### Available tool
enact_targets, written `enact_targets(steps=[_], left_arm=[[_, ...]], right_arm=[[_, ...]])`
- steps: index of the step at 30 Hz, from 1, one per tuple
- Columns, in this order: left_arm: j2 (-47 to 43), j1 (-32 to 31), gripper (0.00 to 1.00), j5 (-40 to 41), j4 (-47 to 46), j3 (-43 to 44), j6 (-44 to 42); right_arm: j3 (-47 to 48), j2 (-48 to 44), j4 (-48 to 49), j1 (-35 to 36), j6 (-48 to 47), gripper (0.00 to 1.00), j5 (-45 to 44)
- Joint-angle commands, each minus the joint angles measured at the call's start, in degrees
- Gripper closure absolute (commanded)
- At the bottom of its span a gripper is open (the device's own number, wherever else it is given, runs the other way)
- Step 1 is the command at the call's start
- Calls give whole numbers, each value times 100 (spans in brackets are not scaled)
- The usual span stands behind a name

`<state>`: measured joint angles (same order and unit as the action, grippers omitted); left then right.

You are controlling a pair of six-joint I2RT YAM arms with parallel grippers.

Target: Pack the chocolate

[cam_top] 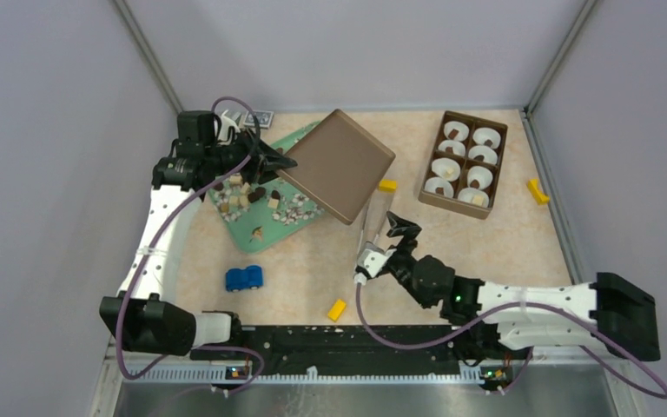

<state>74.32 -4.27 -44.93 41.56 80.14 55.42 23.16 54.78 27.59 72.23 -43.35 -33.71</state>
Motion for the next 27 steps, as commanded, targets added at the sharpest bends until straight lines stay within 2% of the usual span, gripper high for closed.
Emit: enact_targets(steps=[1,7,9,17,23,27], left_arm=[[-346,45,93,-299,-421,-40,66],[-446,58,93,-366,-426,-213,48],[-470,58,93,-368,-427,-219,39],[-521,64,93,-424,-459,-346,39],[-533,67,92,-459,-482,-400,39],[-559,67,92,-481,-497,-407,48]], right_arm=[[-102,952,3092,33,-1767,10,-694],[-149,2392,5412,12,-2930,10,-405],[-79,2785,5842,-9,-3111,10,-391],[184,3140,6008,-292,-3209,17,32],[382,3139,5535,-571,-3055,25,478],[465,3195,5492,-664,-2978,38,563]])
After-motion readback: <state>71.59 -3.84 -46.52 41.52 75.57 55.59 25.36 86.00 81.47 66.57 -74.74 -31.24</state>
